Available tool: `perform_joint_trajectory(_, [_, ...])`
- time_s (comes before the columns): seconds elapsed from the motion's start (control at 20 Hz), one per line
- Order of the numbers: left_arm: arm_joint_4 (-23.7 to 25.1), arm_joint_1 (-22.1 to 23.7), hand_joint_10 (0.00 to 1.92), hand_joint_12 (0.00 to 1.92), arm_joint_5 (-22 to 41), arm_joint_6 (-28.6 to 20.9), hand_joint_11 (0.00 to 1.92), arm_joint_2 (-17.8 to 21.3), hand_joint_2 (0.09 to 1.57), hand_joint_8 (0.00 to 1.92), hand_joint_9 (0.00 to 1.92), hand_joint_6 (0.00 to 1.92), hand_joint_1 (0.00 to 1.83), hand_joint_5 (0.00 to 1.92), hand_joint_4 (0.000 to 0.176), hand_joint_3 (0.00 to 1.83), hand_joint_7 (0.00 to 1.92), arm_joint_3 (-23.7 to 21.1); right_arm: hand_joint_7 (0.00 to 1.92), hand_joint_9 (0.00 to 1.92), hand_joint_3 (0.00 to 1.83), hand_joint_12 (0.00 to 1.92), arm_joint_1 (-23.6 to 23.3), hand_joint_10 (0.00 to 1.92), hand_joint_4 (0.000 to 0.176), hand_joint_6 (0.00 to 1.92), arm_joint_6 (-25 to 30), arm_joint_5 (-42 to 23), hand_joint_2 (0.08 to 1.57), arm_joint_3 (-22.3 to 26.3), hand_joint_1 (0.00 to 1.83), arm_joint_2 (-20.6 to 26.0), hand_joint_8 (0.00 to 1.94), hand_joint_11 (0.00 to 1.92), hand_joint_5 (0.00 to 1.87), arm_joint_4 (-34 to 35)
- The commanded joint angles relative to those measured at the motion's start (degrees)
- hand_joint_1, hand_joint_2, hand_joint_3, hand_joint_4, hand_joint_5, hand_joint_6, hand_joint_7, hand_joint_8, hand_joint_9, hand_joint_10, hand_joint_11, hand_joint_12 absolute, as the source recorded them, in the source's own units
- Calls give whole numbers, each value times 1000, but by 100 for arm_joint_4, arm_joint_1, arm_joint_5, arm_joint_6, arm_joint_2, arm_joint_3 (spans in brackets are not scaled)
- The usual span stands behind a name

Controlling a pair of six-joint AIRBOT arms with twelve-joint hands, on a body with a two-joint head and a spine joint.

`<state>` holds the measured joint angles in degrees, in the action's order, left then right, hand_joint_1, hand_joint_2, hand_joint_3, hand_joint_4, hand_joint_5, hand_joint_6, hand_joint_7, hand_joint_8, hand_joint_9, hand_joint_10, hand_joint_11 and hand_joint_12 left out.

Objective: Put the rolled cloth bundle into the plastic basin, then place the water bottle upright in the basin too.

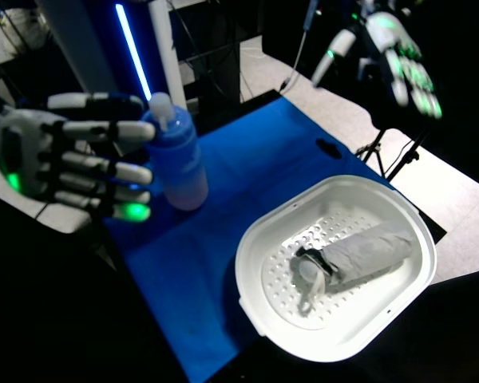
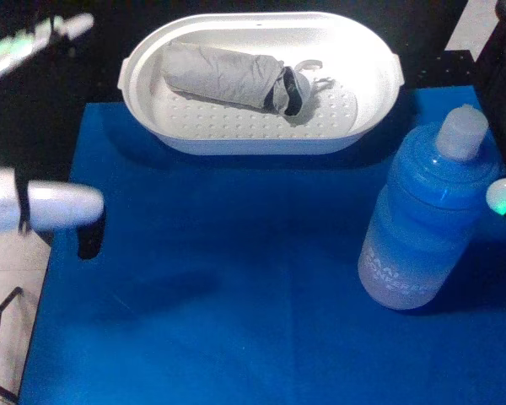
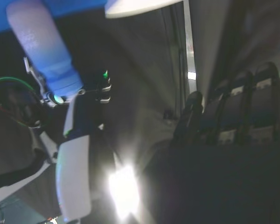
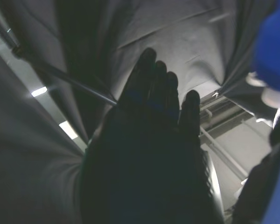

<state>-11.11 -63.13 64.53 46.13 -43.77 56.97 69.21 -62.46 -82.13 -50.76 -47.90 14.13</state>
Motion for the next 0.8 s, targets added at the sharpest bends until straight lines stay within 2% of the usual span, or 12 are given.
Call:
perform_joint_trajectory(0.0, [-333, -81, 0, 0, 1287, 3, 0, -15, 866, 0, 0, 0, 524, 0, 176, 4, 0, -41, 0, 59, 0, 402, -88, 3, 176, 0, 142, -708, 925, 12, 716, 20, 0, 0, 0, -52])
perform_joint_trajectory(0.05, [-471, -257, 0, 0, 1487, 1, 0, -38, 869, 0, 0, 0, 522, 0, 176, 5, 0, -108, 0, 50, 0, 415, -113, 0, 176, 0, 169, -709, 920, 31, 736, 8, 0, 0, 0, -90])
perform_joint_trajectory(0.1, [-599, -388, 0, 0, 1615, -4, 0, -73, 869, 0, 0, 0, 525, 0, 176, 4, 0, -156, 9, 69, 0, 562, -147, 4, 176, 0, 181, -709, 907, 41, 763, -48, 1, 0, 0, -124])
perform_joint_trajectory(0.15, [-670, -449, 0, 0, 1660, -33, 0, -116, 869, 0, 0, 0, 527, 0, 176, 3, 0, -167, 12, 73, 0, 607, -195, 4, 176, 0, 193, -709, 905, 38, 764, -113, 1, 0, 0, -150])
perform_joint_trajectory(0.3, [-760, -514, 0, 0, 1663, -97, 0, -195, 868, 0, 0, 0, 580, 0, 176, 1, 0, -166, 53, 101, 0, 669, -410, 7, 176, 0, 215, -708, 892, 10, 787, -387, 3, 0, 0, -218])
perform_joint_trajectory(0.45, [-784, -539, 0, 0, 1669, -149, 0, -229, 839, 0, 0, 0, 613, 0, 176, 0, 0, -163, 2, 66, 6, 624, -589, 0, 176, 0, 224, -708, 911, -69, 822, -662, 0, 0, 0, -218])
perform_joint_trajectory(0.6, [-783, -545, 0, 0, 1675, -170, 0, -262, 822, 0, 0, 0, 604, 0, 176, 0, 0, -163, 15, 107, 0, 767, -651, 5, 176, 0, 278, -707, 917, -143, 855, -918, 3, 0, 0, -114])
perform_joint_trajectory(0.7, [-783, -555, 0, 0, 1676, -207, 0, -288, 819, 0, 0, 0, 642, 0, 176, 0, 0, -163, 0, 91, 0, 761, -655, 0, 176, 0, 463, -706, 901, -239, 896, -1074, 0, 0, 0, -15])
perform_joint_trajectory(0.75, [-783, -562, 0, 0, 1678, -230, 0, -296, 820, 0, 0, 0, 655, 0, 176, 0, 0, -163, 0, 86, 0, 684, -653, 1, 176, 0, 613, -704, 889, -303, 918, -1138, 0, 0, 0, 15])
